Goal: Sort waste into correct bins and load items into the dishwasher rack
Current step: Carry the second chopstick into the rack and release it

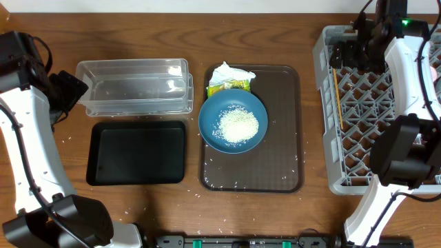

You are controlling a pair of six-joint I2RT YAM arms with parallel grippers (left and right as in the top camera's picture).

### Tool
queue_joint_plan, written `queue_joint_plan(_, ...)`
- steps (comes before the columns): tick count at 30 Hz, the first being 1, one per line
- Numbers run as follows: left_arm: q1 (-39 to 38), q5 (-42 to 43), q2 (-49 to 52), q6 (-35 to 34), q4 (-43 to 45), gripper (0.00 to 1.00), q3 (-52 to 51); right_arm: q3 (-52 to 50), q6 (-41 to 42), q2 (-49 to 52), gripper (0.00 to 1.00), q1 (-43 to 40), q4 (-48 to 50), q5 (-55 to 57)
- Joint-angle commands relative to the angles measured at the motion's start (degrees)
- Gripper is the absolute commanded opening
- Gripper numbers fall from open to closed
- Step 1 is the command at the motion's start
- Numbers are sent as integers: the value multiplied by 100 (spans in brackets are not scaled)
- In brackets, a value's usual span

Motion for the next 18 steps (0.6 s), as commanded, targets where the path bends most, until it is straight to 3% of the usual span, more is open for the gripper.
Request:
queue_joint_plan(1,20,-33,-79,-52,-26,98,90,-35,599,-151,80,50,-160,-81)
queue_joint_plan(5,20,-33,-79,-52,-26,98,90,-35,601,-422,71,50,-468,-225)
queue_joint_plan(9,20,-33,-79,-52,-26,98,90,-35,896,-855,72,35,-739,0)
queue_joint_plan(12,20,-33,-79,-52,-26,98,90,-35,1582,-1172,73,-61,-968,721)
queue_joint_plan(13,20,-33,-79,-52,-24,98,90,-35,1797,-1279,82,-136,-1047,1045)
queue_joint_plan(14,20,-33,-79,-52,-26,98,90,-35,1878,-1325,99,-186,-1073,1207)
queue_joint_plan(18,17,-33,-79,-52,-24,98,90,-35,2100,-1403,99,-623,-1176,1725)
